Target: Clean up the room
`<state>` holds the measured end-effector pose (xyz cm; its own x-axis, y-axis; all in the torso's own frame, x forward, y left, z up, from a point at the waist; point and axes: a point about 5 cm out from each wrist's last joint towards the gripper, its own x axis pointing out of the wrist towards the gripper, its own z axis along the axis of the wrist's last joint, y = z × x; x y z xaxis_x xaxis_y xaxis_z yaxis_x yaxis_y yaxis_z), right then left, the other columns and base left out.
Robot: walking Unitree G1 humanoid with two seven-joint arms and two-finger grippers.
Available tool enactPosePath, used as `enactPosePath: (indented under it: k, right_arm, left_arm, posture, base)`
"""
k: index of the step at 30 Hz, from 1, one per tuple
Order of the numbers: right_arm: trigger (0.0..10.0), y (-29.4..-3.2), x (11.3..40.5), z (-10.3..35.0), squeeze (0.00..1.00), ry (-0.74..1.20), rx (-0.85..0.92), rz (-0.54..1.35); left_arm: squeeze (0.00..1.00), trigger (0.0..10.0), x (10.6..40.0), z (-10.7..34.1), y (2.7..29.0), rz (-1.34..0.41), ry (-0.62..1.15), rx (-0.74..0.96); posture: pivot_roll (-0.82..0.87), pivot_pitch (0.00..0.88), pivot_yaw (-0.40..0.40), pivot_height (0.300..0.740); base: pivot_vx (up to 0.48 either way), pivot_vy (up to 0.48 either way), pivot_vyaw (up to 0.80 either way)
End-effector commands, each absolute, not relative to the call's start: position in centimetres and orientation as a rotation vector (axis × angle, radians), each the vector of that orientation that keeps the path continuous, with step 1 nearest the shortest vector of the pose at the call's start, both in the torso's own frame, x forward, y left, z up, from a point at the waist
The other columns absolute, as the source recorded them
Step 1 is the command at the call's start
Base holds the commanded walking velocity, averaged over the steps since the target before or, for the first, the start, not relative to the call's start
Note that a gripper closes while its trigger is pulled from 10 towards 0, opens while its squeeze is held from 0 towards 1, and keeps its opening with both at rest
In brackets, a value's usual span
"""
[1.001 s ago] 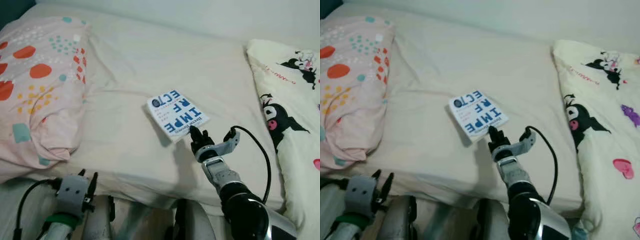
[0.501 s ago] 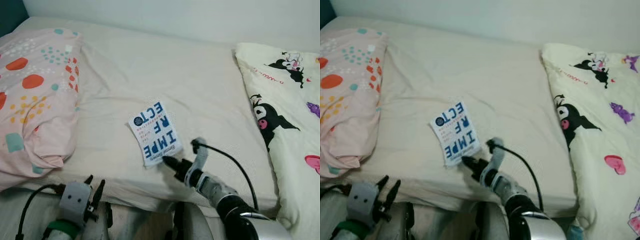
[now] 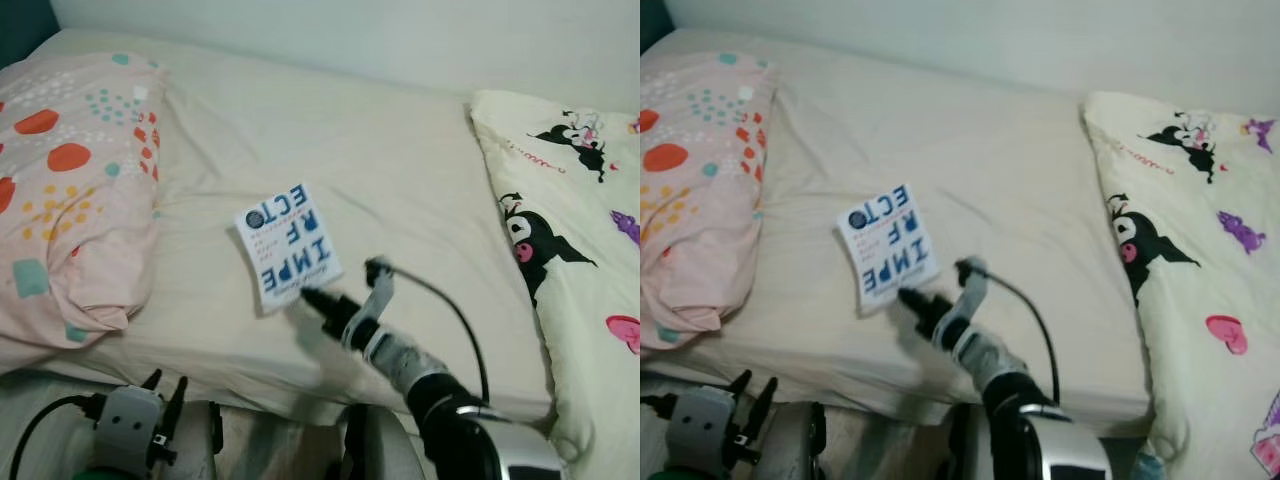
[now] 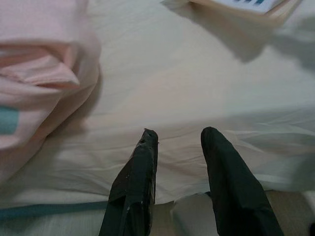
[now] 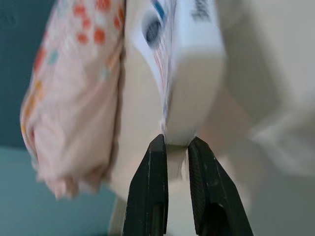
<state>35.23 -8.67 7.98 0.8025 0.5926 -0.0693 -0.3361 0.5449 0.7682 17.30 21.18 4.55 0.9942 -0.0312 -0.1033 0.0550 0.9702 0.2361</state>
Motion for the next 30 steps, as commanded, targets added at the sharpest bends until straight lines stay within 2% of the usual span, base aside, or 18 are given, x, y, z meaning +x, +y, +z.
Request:
enactPosePath:
  k: [1,4,12,17,21,23,30]
  right_arm:
    - [0.0,-9.0,35.1,7.6,0.0,0.336,0.858,0.53]
    - [0.0,-9.9,35.6,8.3,0.0,0.306,0.938,0.515]
    - [0.0,-10.1,34.0,8.0,0.0,0.435,0.877,0.83]
    - [0.0,-10.5,33.7,8.6,0.0,0.46,0.942,0.949]
    - [0.0,-10.4,33.6,8.7,0.0,0.471,0.94,0.985]
    - [0.0,-9.9,33.2,8.0,0.0,0.517,0.858,0.989]
    - [0.0,-8.5,32.6,6.6,0.0,0.565,0.779,0.948]
  left_arm:
    - [0.0,10.0,16.9,4.1,21.1,-0.043,0.118,0.228]
    - [0.0,10.0,17.3,4.2,20.9,-0.048,0.111,0.22]
    - [0.0,10.0,17.3,4.3,20.4,-0.065,0.104,0.209]
    - [0.0,10.0,17.2,4.2,20.4,-0.072,0.106,0.206]
    - [0.0,10.0,17.2,4.2,20.4,-0.074,0.106,0.206]
    - [0.0,10.0,17.2,4.3,20.4,-0.077,0.106,0.207]
    - [0.0,10.0,17.1,4.3,20.4,-0.079,0.107,0.21]
  posture:
    - [0.2,0.128,-0.106,0.602]
    - [0.19,0.12,-0.102,0.602]
    - [0.19,0.116,-0.104,0.602]
    - [0.2,0.111,-0.103,0.602]
    - [0.2,0.11,-0.103,0.602]
    - [0.2,0.109,-0.102,0.602]
    - [0.2,0.116,-0.101,0.602]
  base:
    - [0.0,0.0,0.0]
    - [0.0,0.0,0.0]
    - [0.0,0.0,0.0]
    - [0.0,0.0,0.0]
    - [0.0,0.0,0.0]
    - [0.0,0.0,0.0]
    - [0.0,0.0,0.0]
